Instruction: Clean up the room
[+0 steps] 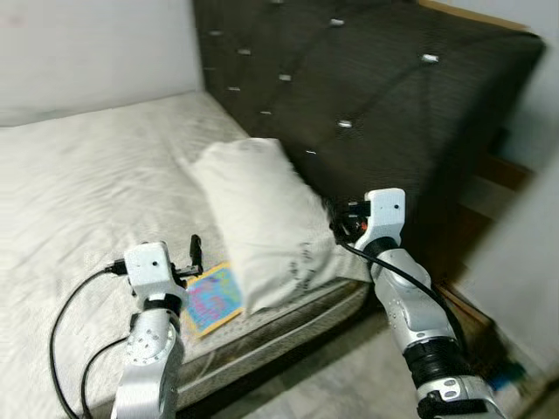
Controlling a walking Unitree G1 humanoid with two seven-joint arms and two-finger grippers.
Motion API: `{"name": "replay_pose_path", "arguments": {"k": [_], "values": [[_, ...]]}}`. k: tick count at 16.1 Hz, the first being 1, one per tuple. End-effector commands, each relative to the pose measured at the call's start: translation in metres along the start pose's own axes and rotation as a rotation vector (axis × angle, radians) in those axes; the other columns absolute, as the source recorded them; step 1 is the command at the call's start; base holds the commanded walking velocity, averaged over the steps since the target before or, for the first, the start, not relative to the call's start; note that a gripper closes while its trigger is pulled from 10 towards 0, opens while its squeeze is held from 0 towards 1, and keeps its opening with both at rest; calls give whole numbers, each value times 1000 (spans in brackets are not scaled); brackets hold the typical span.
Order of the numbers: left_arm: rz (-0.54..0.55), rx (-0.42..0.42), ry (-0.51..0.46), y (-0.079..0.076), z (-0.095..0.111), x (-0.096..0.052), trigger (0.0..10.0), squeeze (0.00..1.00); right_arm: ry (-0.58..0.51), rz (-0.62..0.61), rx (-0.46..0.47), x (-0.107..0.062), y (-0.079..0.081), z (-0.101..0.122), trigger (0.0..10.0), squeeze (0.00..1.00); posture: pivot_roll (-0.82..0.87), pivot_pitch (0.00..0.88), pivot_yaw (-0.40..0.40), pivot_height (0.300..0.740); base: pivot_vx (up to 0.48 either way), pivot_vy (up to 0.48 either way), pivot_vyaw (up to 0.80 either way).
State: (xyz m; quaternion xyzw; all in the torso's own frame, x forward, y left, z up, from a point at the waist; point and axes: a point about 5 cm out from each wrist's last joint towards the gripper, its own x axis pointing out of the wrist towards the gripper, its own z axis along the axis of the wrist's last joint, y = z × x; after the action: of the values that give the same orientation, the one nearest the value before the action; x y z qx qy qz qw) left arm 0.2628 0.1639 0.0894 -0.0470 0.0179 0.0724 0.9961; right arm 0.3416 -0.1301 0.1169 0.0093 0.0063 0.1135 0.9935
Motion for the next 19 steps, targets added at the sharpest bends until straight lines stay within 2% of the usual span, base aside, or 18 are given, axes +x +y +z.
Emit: {"name": "replay_pose_path", "arguments": {"k": [1,14,16,19], "values": [[-4,0,2,-2,1,-1,10000,0,-20,-1,-11,0,-1,5,10000,0,-85,0,-39,740,0,0,800],[0,-19,-3,-2,3,1,10000,0,-22,40,-9,0,5,4,10000,0,-88,0,-44,740,0,0,800],[-7,-15,-5,-4,3,1,10000,0,-25,31,21,-1,4,4,10000,0,-87,0,-45,740,0,0,738],[-23,-12,-7,-5,4,2,10000,0,-14,21,35,-2,2,1,10000,0,-85,0,-47,740,0,0,0]]}}
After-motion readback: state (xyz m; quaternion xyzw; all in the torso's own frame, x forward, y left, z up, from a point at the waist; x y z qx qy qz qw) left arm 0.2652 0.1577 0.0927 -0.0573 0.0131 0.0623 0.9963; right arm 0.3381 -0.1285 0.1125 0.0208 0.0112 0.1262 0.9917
